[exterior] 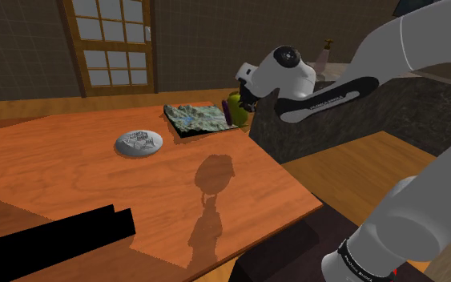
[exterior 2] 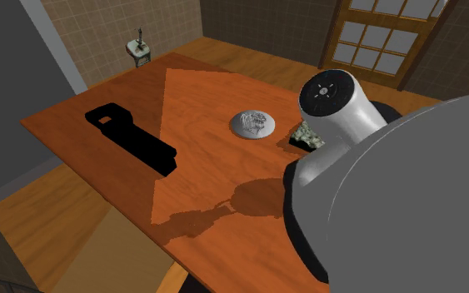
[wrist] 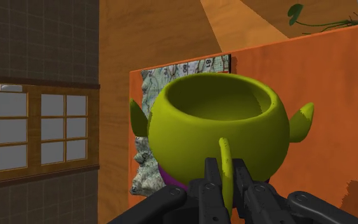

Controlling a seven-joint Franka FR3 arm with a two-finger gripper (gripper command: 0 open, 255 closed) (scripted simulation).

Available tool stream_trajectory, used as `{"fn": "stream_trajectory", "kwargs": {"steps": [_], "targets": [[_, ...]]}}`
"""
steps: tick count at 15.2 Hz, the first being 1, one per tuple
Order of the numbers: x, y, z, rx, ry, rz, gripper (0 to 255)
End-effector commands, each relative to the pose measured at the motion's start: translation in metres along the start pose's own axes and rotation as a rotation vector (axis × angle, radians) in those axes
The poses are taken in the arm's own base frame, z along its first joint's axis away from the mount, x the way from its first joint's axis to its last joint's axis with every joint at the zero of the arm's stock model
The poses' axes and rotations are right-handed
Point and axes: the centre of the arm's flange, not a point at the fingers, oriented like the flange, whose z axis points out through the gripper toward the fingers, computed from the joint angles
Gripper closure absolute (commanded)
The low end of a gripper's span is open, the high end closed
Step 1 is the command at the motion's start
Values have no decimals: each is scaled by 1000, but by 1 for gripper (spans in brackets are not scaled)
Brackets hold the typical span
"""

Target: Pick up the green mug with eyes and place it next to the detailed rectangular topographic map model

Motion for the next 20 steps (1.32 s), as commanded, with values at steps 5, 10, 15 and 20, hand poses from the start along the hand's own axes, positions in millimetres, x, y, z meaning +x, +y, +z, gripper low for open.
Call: {"fn": "stream_trajectory", "kwargs": {"steps": [5,10,15,20], "targets": [[-4,22,-22,-2,1,0,255],[-8,41,-41,-2,1,0,255],[-11,59,-60,-2,1,0,255],[-15,77,-79,-2,1,0,255]]}}
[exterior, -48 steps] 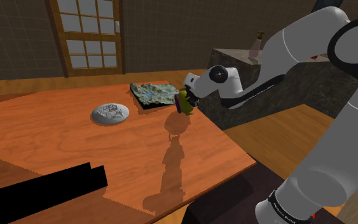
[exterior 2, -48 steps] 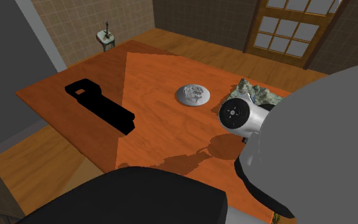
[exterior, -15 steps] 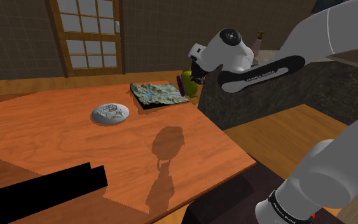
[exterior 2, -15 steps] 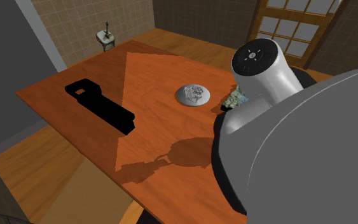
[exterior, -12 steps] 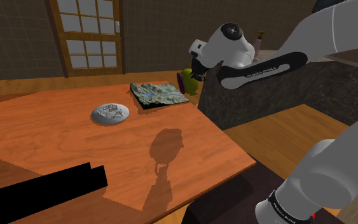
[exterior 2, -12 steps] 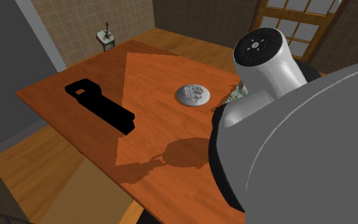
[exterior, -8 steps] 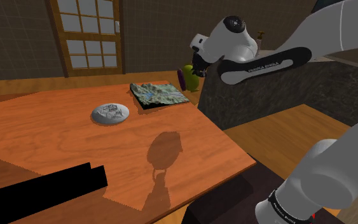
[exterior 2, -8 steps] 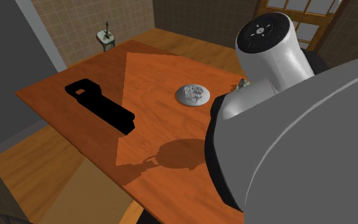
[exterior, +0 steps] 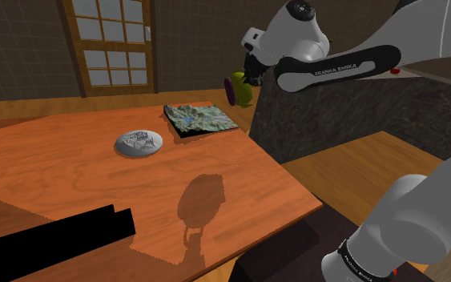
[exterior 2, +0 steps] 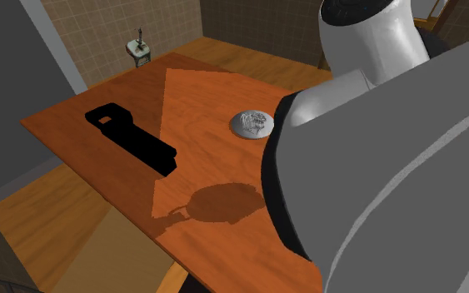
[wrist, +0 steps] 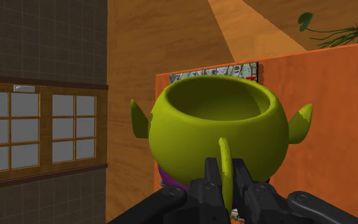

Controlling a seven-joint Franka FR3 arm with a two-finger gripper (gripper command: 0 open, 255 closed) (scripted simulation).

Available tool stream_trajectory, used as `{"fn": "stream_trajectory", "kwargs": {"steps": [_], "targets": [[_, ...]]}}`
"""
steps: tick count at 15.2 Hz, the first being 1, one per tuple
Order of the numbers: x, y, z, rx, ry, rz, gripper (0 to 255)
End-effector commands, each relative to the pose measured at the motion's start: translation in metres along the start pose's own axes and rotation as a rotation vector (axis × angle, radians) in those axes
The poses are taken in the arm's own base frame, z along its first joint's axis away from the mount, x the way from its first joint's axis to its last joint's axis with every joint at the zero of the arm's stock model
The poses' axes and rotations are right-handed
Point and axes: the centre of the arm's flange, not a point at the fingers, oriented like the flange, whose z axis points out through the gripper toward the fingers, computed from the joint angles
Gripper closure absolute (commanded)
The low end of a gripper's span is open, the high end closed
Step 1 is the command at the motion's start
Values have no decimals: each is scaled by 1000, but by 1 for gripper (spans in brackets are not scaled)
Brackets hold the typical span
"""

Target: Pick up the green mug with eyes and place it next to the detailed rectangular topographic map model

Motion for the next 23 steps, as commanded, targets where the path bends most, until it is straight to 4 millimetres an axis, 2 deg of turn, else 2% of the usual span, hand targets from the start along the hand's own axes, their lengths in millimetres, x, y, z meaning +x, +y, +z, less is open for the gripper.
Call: {"fn": "stream_trajectory", "kwargs": {"steps": [1,3,6,23], "targets": [[-2,7,-10,-2,1,0,255],[-3,11,-14,-2,1,0,255],[4,-17,-46,-2,1,0,255],[16,-79,18,-2,1,0,255]]}}
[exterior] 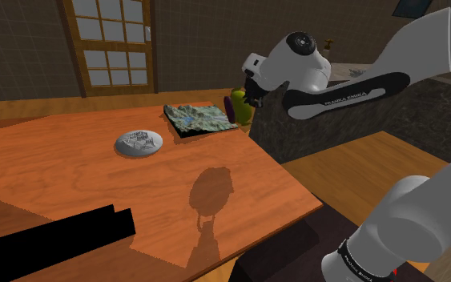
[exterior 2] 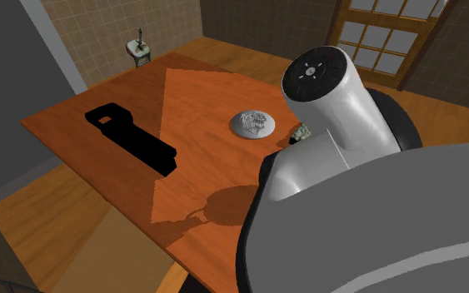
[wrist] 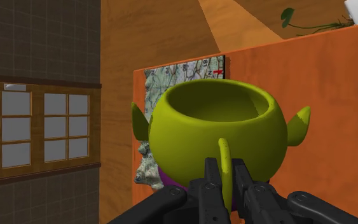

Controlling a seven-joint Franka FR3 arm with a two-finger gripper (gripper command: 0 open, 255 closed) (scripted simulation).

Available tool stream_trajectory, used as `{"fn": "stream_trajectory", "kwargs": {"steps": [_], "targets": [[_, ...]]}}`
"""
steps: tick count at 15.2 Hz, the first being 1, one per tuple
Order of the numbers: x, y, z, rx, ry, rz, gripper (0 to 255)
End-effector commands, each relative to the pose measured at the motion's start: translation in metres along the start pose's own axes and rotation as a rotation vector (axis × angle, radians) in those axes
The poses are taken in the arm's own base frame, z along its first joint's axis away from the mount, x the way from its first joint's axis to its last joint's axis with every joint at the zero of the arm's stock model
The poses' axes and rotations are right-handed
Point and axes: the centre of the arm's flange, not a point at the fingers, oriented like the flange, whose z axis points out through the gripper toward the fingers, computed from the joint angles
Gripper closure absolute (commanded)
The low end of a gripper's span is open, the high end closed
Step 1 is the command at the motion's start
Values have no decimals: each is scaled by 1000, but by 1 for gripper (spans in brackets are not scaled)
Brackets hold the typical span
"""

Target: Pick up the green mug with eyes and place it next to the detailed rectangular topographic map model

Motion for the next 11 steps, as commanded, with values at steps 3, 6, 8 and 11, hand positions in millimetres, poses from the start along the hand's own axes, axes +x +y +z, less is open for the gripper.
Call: {"fn": "stream_trajectory", "kwargs": {"steps": [3,6,8,11], "targets": [[3,-13,15,-3,1,1,255],[6,-24,26,-3,1,1,255],[7,-31,34,-3,1,1,255],[9,-42,45,-3,1,1,255]]}}
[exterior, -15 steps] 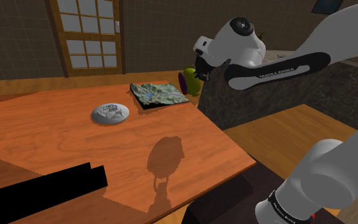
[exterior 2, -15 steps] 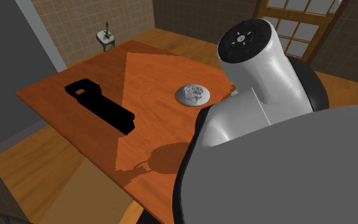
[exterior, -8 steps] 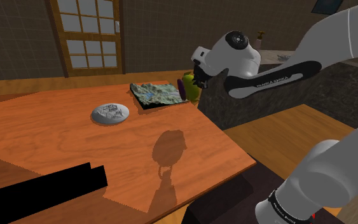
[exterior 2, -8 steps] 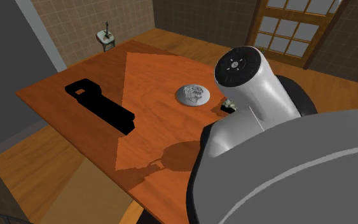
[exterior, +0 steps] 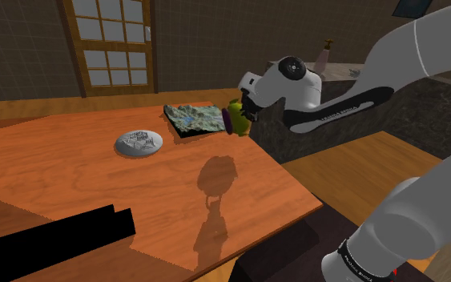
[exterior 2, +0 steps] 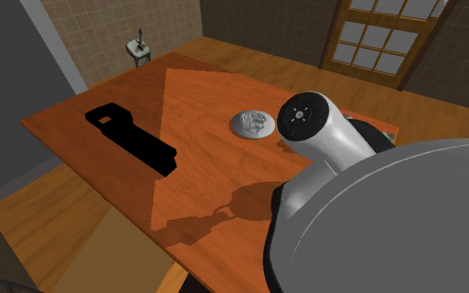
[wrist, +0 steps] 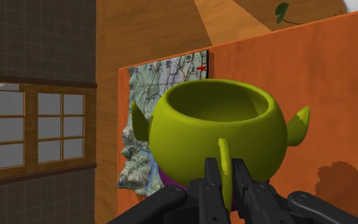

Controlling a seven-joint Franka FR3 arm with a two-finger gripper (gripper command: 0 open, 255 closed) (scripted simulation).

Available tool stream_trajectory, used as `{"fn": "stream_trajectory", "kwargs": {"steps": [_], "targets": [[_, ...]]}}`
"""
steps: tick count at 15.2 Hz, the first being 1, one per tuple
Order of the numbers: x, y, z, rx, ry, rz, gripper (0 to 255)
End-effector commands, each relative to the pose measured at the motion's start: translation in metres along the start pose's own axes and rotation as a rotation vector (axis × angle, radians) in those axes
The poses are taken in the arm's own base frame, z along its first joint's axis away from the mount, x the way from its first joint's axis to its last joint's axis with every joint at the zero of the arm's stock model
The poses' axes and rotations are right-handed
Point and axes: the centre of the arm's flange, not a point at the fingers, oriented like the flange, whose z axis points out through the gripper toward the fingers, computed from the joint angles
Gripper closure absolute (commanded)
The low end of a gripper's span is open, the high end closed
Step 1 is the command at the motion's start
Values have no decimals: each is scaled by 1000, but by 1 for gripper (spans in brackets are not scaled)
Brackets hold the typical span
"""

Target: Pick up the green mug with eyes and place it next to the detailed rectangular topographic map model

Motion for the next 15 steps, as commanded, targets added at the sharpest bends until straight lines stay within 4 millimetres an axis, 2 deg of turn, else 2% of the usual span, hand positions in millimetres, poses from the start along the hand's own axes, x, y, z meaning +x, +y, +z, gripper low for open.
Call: {"fn": "stream_trajectory", "kwargs": {"steps": [1,13,15], "targets": [[2,-7,6,-3,1,0,255],[11,-52,52,-3,1,0,255],[11,-52,52,-3,1,0,255]]}}
